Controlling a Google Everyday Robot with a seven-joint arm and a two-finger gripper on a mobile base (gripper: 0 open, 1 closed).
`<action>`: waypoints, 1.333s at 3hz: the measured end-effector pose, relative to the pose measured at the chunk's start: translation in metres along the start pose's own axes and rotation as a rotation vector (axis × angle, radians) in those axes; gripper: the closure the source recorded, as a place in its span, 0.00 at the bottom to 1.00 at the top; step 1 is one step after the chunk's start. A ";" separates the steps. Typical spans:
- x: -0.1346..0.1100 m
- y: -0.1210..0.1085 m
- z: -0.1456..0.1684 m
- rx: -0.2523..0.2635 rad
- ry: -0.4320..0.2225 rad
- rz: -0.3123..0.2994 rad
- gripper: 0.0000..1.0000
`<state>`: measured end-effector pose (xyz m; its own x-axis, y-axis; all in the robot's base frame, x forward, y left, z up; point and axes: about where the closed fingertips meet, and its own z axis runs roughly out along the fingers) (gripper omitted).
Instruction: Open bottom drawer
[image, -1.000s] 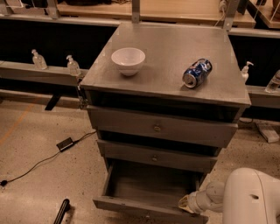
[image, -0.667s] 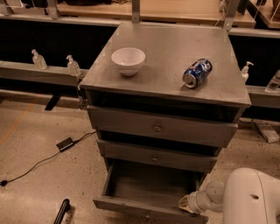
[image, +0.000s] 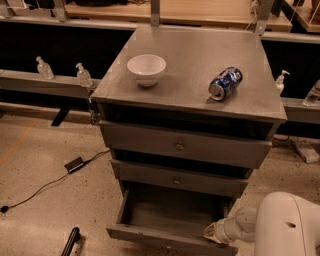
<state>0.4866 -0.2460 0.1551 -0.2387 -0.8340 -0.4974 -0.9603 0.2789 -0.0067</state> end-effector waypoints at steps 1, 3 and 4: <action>0.000 0.000 0.000 0.000 0.000 0.000 1.00; -0.001 0.000 0.000 0.000 0.000 0.000 0.84; -0.001 0.000 0.000 0.000 0.000 0.000 0.51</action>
Offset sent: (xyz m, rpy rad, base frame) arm 0.1290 0.0478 0.0161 0.1227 -0.2830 0.0340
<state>0.4868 -0.2452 0.1551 -0.2385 -0.8339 -0.4977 -0.9603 0.2789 -0.0071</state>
